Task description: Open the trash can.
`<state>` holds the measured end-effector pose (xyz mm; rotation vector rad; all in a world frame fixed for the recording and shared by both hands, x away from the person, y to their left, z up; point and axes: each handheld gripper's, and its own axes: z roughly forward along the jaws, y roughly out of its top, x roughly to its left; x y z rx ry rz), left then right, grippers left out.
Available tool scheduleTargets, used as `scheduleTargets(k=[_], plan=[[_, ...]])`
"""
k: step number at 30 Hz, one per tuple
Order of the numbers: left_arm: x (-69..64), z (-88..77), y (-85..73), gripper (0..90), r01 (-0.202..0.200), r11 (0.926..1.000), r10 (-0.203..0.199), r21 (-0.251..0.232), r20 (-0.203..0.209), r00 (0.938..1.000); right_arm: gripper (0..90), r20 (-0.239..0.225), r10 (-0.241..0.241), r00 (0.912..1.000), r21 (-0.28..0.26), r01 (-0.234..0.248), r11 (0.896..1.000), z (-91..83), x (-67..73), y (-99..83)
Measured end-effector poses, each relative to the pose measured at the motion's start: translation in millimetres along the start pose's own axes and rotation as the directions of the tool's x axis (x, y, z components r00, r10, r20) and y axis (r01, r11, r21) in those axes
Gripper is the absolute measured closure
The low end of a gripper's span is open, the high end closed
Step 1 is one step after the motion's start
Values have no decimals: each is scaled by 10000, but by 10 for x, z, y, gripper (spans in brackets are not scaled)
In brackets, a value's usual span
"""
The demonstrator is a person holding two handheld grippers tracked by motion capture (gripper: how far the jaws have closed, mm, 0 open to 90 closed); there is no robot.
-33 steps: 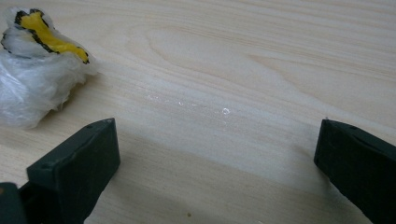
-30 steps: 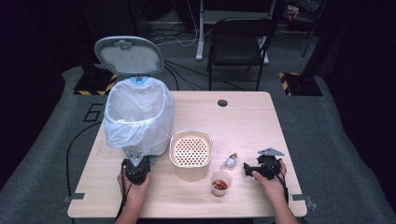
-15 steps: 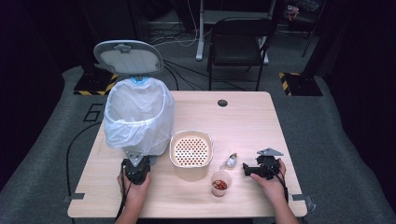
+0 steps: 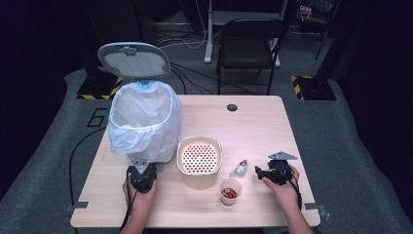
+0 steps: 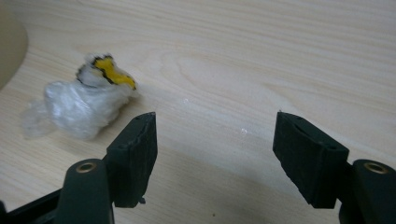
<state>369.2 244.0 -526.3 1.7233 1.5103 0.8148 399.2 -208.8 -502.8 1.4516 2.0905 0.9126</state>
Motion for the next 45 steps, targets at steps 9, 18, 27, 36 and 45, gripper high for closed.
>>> scheduleTargets(k=[9,18,27,36,45], plan=[[5,-2,0,728,17,10000,-17,22,25,10000,387,-532,-371,9979,-293,356,9989,-100,72,223],[4,-1,0,728,6,10000,-6,17,15,10000,409,-1224,-380,9918,-700,296,9971,-103,208,342],[3,-1,0,728,-9,10000,9,13,10,10000,392,-1552,-737,9851,-506,665,9965,24,371,354],[3,-1,0,728,0,10000,0,14,8,10000,389,-1814,-839,9798,215,893,9958,238,446,240],[2,-2,0,728,5,10000,-5,14,6,10000,459,-1865,-753,9796,531,866,9948,303,447,210]])
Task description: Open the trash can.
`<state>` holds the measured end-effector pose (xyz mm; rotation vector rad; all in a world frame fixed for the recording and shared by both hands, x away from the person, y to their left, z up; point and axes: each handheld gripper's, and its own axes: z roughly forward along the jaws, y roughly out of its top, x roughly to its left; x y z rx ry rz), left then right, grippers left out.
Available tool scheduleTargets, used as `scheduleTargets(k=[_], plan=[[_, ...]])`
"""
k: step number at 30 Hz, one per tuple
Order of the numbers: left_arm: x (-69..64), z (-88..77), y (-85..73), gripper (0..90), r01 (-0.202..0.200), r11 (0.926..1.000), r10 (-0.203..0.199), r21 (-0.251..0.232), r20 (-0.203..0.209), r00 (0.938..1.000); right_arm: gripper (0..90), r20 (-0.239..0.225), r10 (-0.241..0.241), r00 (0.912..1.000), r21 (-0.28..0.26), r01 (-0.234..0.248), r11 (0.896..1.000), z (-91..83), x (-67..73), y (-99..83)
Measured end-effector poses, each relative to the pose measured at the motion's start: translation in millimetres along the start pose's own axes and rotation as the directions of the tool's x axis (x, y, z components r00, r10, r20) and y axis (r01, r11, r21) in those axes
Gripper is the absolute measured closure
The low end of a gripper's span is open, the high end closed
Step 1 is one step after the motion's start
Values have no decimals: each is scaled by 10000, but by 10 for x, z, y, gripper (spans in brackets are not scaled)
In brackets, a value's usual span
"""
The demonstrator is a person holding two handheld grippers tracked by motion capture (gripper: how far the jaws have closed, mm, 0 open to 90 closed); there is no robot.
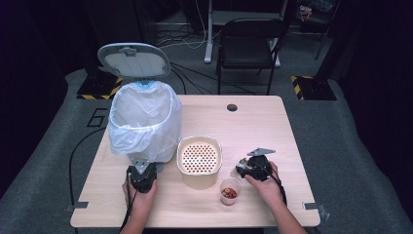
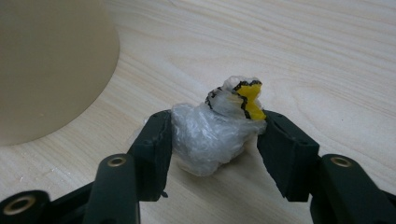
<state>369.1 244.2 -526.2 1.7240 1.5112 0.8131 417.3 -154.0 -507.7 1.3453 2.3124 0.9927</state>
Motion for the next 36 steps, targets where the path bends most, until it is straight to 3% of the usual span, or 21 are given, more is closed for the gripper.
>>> scheduleTargets(k=[6,12,16,22,32,34,36], plan=[[2,0,0,728,0,10000,0,5,12,10000,517,-148,-5,9999,-14,5,10000,1,-4,-2],[-2,3,0,728,111,9999,-111,-32,4,9999,579,-218,-316,9993,-62,315,9995,-10,-6,4],[1,2,1,728,61,10000,-61,-31,-10,10000,660,-377,-152,9992,-257,143,9996,-60,-20,18],[1,-3,4,728,58,10000,-58,57,30,10000,690,-407,171,9990,-294,-183,9994,-76,-40,19],[2,-1,0,728,15,10000,-15,6,10,10000,807,-467,208,9987,-560,-235,9982,-165,-55,32],[3,-1,0,728,8,10000,-8,10,13,10000,775,-446,201,9988,-590,-227,9980,-163,-71,31],[3,-1,0,728,2,10000,-2,6,13,10000,671,-368,226,9991,-511,-245,9984,-164,-78,30]])
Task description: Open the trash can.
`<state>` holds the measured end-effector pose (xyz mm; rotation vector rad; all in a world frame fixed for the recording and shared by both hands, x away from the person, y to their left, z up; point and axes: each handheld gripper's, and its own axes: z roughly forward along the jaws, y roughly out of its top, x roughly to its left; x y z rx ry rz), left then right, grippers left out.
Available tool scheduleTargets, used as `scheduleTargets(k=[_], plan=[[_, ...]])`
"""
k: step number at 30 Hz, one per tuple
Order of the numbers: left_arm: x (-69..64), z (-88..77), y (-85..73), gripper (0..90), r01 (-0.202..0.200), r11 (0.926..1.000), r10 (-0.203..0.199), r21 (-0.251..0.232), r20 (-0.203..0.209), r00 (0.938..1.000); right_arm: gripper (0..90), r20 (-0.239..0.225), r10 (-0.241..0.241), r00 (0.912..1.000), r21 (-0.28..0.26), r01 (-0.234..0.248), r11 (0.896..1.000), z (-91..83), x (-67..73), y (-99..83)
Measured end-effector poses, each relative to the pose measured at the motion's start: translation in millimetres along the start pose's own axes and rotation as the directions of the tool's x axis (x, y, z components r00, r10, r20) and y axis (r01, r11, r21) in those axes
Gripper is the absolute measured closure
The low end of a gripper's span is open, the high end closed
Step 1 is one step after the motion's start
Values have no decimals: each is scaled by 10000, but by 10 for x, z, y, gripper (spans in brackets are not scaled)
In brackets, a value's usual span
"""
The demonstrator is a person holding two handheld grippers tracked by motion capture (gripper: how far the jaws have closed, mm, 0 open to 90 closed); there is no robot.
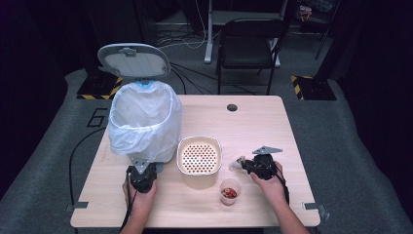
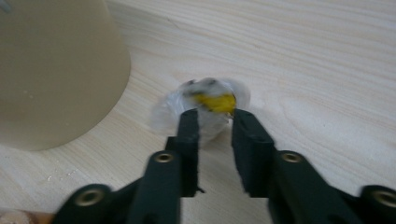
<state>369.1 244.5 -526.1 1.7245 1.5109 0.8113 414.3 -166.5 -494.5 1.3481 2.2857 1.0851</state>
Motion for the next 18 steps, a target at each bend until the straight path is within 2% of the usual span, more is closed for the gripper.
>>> scheduleTargets(k=[5,9,14,18], plan=[[1,0,0,728,20,10000,-20,3,2,10000,470,72,235,9997,167,-236,9996,10,0,-3],[2,-1,0,728,-2,10000,2,8,4,10000,361,279,72,9996,49,-73,10000,13,19,71],[2,0,0,728,25,10000,-25,6,9,10000,339,-46,163,9999,105,-163,9998,115,20,172],[3,0,0,728,13,10000,-13,5,11,10000,342,-246,413,9988,380,-404,9985,256,15,205]])
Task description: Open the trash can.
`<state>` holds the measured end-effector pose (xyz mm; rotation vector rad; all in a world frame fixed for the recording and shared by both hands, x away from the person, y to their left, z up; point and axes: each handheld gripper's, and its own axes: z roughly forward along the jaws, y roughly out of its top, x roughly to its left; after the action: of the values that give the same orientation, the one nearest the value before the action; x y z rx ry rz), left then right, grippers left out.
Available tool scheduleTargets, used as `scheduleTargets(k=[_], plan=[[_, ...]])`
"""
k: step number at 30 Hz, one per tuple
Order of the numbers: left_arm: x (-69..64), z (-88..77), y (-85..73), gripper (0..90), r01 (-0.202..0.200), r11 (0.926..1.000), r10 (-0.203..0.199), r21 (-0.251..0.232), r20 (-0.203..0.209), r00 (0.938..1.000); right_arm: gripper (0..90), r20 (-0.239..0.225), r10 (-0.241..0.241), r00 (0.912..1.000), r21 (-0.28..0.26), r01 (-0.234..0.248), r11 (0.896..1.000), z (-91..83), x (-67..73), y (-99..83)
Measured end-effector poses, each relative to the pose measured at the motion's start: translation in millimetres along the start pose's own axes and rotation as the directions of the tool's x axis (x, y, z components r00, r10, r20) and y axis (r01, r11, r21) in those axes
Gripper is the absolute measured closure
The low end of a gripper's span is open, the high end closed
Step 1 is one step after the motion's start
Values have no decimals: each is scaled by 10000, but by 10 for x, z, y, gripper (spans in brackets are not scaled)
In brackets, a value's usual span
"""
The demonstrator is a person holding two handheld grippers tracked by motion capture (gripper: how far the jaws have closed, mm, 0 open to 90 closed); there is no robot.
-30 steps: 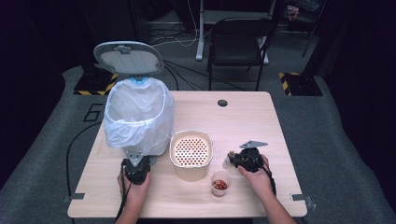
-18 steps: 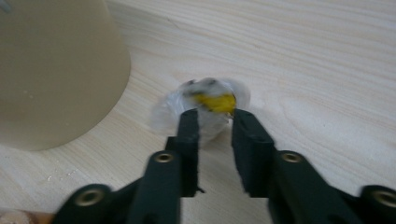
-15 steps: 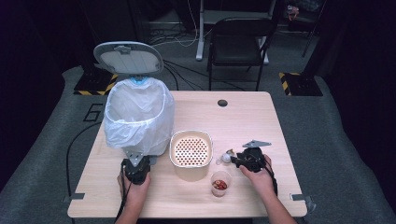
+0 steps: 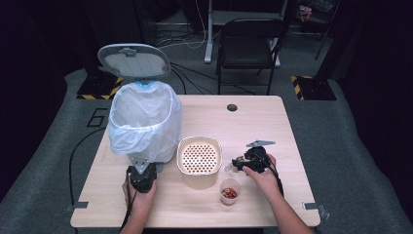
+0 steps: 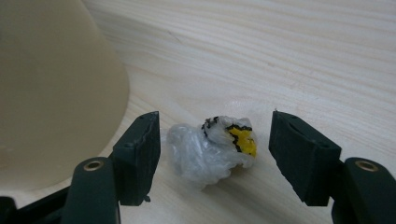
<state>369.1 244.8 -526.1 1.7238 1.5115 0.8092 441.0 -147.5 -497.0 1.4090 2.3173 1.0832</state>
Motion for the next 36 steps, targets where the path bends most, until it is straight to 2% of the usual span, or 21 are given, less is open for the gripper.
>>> scheduleTargets(k=[2,3,6,12,19,20,24,27,29,31,32,33,36], plan=[[0,-1,0,728,-11,10000,11,0,0,10000,364,152,-202,9997,193,199,9996,59,-19,-8],[-1,-1,0,728,1,10000,-1,2,-4,10000,392,95,-106,9999,313,103,9995,80,-22,-17],[-2,-1,0,728,-14,10000,14,1,-7,10000,428,3,-264,9997,526,263,9983,125,-35,-45],[-1,-1,0,728,-12,10000,12,-1,-3,10000,476,-99,-401,9991,501,405,9979,136,-29,-49],[-4,2,0,728,77,10000,-77,-34,-11,10000,485,-113,-419,9991,471,424,9980,129,-15,-44],[-4,2,0,728,66,10000,-66,-33,-13,10000,486,-140,-313,9994,497,320,9983,122,-2,-42],[-3,3,1,728,54,10000,-54,-54,-38,10000,486,-126,-498,9987,381,503,9980,98,-2,-32],[-5,1,0,728,68,10000,-68,-25,-17,10000,485,-161,-427,9990,252,431,9988,55,2,-9],[-2,-3,1,728,10,10000,-10,21,6,10000,486,-247,-333,9991,220,339,9992,12,2,9],[-1,-3,1,728,10,10000,-10,23,6,10000,485,-239,-492,9985,95,494,9987,-29,-9,34],[-1,-2,1,728,-6,10000,6,18,5,10000,486,-228,-352,9991,117,355,9993,-62,2,47],[-4,0,0,728,44,10000,-44,-10,-12,10000,485,-196,-512,9985,-35,511,9987,-87,-8,66],[-5,2,0,728,53,10000,-53,-36,-19,10000,486,-205,-494,9986,-192,490,9986,-209,7,140]])
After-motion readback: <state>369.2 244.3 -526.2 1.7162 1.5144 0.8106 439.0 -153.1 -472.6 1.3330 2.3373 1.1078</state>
